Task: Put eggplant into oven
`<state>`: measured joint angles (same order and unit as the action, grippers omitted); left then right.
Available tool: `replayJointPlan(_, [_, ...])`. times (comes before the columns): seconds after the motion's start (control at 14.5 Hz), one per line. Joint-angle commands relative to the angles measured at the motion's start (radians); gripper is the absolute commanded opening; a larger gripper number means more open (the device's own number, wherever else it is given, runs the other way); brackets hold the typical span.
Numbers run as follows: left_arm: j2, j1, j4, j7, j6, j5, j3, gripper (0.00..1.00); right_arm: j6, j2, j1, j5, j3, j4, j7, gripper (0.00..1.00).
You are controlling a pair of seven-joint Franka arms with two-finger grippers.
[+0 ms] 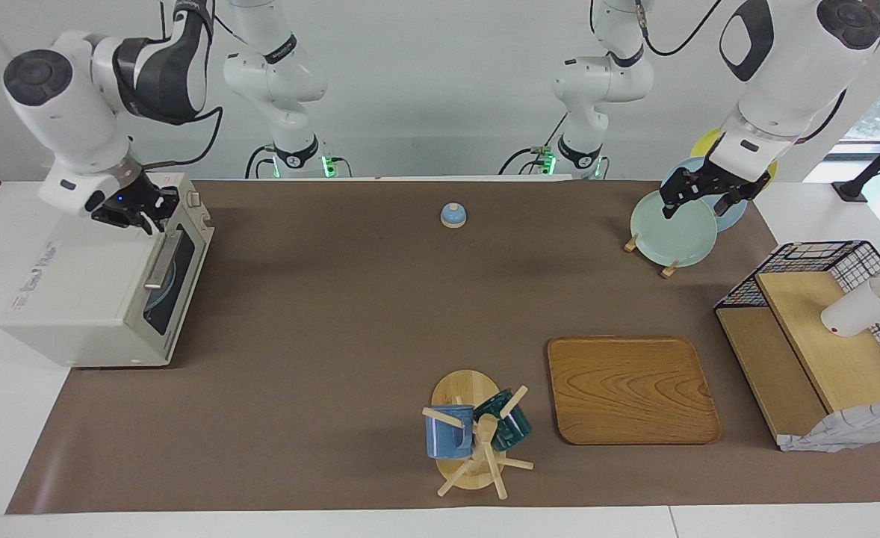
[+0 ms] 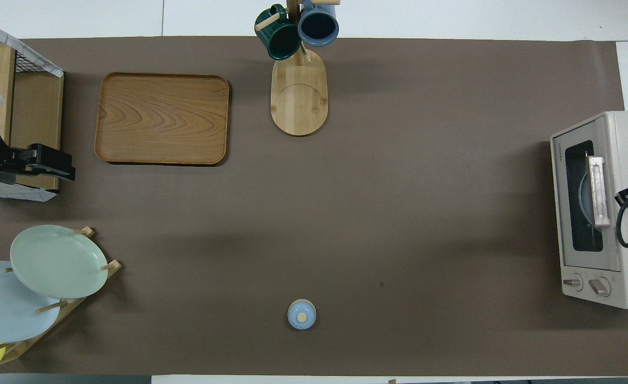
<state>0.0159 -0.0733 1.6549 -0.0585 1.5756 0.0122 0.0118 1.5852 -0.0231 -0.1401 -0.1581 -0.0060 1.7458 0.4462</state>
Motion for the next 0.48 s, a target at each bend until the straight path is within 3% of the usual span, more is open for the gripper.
replayJointPlan(0.0, [0.013,0.010,0.005,-0.001,-0.005,-0.014,0.010,1.00,-0.077,0.017,0.020,0.022,0.018,-0.118,-0.090,1.00])
replayJointPlan(0.41, [0.013,0.010,0.005,-0.001,-0.005,-0.014,0.010,1.00,-0.082,0.018,0.024,0.072,0.017,-0.141,-0.199,1.00])
